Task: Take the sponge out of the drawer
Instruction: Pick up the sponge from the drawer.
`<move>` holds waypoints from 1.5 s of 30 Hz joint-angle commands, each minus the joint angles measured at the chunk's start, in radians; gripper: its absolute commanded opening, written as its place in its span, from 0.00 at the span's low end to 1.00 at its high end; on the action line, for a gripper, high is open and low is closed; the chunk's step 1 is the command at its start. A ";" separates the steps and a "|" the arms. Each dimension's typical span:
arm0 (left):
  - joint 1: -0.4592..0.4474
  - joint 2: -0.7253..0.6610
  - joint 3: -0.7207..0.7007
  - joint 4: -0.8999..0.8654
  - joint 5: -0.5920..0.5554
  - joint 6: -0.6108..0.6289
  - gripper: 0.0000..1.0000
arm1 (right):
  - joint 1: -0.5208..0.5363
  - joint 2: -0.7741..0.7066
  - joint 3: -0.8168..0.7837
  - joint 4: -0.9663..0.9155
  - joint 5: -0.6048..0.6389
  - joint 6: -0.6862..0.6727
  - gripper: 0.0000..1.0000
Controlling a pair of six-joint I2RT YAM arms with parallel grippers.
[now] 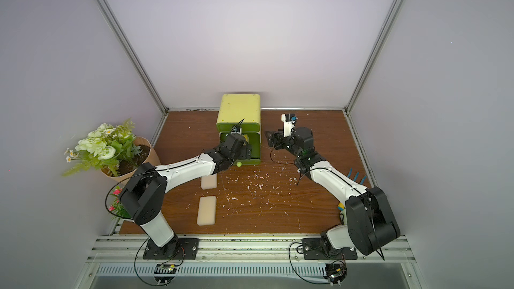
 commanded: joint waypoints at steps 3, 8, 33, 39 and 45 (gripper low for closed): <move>0.014 0.012 -0.003 0.025 0.004 -0.006 0.87 | -0.004 -0.035 0.037 0.015 -0.006 -0.019 0.80; 0.014 -0.042 -0.060 0.088 -0.014 0.000 0.70 | -0.004 -0.045 0.031 0.015 0.001 -0.025 0.80; 0.014 -0.454 -0.385 0.436 0.070 -0.017 0.55 | -0.005 -0.081 0.042 0.027 -0.194 0.047 0.79; 0.013 -0.537 -0.484 0.591 0.143 0.012 0.53 | -0.004 -0.063 0.048 0.089 -0.328 0.167 0.76; 0.014 -0.530 -0.509 0.675 0.237 0.056 0.52 | 0.006 -0.013 0.051 0.207 -0.448 0.313 0.71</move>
